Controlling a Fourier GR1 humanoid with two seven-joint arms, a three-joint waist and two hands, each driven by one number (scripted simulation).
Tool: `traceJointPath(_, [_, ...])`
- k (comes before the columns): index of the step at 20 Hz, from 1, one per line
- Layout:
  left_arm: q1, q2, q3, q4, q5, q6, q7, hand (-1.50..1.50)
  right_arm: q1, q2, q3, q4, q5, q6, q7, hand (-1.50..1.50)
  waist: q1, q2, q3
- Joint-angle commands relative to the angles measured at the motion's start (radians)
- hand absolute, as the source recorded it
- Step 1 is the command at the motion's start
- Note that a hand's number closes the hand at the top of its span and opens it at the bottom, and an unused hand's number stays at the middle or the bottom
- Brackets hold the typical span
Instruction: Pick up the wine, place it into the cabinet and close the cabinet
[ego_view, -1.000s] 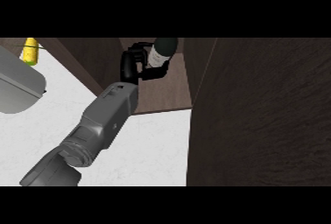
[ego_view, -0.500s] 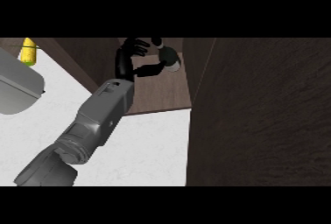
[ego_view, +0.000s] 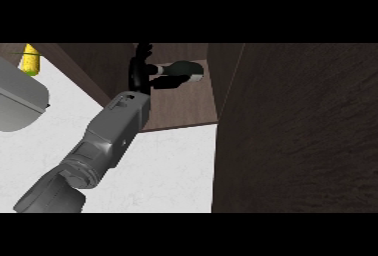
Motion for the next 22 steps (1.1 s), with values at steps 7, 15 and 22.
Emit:
traceJointPath(7, [0.045, 0.045, 0.014, -0.008, 0.000, -0.067, -0.073, -1.50, 0.029, 0.004, -0.008, 0.014, -0.002, 0.024, -0.020, -1.50, 0.016, -0.004, -0.001])
traceJointPath(15, [0.015, -0.006, 0.037, -0.011, 0.010, -0.063, -0.097, -1.50, 0.004, -0.006, -0.004, -0.007, -0.009, 0.004, 0.006, -1.50, 0.017, -0.009, -0.001])
traceJointPath(22, [0.038, -0.057, 0.071, -0.062, 0.029, -0.051, -0.199, -1.50, 0.015, 0.008, 0.025, -0.037, -0.008, -0.007, 0.023, -1.50, 0.023, -0.016, -0.001])
